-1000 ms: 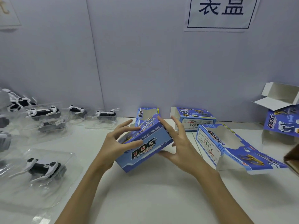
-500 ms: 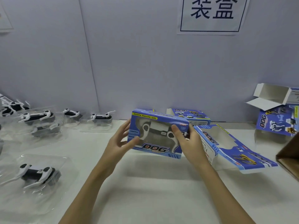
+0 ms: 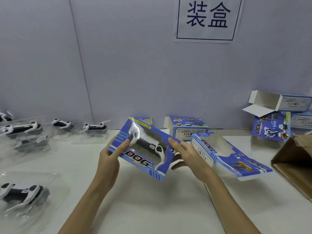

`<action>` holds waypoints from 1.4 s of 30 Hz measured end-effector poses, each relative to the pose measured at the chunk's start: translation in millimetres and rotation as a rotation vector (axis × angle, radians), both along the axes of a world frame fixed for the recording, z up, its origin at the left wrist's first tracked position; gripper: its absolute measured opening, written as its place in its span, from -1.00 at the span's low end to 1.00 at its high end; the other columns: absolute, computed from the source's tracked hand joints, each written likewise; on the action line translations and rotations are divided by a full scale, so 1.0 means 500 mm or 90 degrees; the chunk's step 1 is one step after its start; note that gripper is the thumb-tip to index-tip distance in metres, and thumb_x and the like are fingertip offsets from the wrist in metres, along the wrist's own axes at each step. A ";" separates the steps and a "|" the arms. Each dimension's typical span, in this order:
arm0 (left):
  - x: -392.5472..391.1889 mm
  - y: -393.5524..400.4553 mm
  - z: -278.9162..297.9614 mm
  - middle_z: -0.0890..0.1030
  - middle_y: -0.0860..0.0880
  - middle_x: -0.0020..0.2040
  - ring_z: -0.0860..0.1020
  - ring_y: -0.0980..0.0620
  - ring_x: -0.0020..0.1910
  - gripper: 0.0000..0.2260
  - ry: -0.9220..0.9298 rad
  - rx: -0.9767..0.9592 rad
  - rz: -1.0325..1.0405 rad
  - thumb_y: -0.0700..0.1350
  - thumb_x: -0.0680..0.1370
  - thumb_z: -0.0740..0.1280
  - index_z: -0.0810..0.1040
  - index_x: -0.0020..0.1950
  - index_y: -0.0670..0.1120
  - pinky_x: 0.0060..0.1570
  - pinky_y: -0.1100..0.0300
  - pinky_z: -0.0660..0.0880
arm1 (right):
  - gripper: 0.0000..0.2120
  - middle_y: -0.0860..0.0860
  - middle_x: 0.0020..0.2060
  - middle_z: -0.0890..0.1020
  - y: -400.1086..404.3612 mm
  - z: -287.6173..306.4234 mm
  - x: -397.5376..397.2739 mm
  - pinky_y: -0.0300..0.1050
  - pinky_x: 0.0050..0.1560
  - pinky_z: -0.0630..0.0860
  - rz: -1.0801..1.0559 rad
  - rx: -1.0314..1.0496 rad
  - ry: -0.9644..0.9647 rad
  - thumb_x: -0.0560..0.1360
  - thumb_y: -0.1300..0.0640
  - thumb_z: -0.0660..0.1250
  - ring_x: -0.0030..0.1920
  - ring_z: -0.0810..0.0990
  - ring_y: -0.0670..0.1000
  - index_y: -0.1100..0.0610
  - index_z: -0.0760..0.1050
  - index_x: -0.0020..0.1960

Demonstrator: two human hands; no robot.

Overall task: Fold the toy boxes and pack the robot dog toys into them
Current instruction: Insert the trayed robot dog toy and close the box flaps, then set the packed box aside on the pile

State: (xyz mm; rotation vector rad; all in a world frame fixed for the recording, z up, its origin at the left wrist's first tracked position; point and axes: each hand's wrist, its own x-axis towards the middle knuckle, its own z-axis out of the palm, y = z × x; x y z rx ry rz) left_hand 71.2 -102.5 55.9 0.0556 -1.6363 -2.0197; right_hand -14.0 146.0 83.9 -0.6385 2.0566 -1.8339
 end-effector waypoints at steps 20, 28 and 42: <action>-0.001 0.000 -0.004 0.69 -0.11 0.15 0.60 -0.15 0.05 -0.40 -0.070 0.053 0.068 0.29 0.65 0.07 0.63 0.20 -0.18 0.02 -0.11 0.56 | -0.33 0.21 0.38 0.56 0.131 0.066 0.003 -0.03 0.16 0.56 0.542 -0.499 0.031 0.62 -0.07 0.38 0.16 0.65 0.17 0.00 0.21 0.65; -0.006 -0.006 -0.012 0.71 -0.11 0.13 0.61 -0.14 0.01 -0.43 -0.088 0.023 0.067 0.26 0.67 0.10 0.65 0.14 -0.20 -0.01 -0.09 0.55 | -0.89 0.04 0.07 0.72 0.068 0.039 -0.017 0.01 0.01 0.66 -0.287 -0.058 0.255 0.63 0.14 0.41 0.07 0.68 0.10 0.06 0.69 0.12; -0.006 -0.002 -0.014 0.72 -0.08 0.09 0.63 -0.11 -0.03 -0.44 -0.091 0.012 0.046 0.28 0.62 0.17 0.69 0.10 -0.17 -0.04 -0.05 0.56 | -0.31 0.19 0.51 0.32 0.088 -0.004 -0.033 0.33 0.53 0.25 -0.422 0.795 0.225 0.57 0.06 0.44 0.56 0.21 0.39 -0.04 0.15 0.58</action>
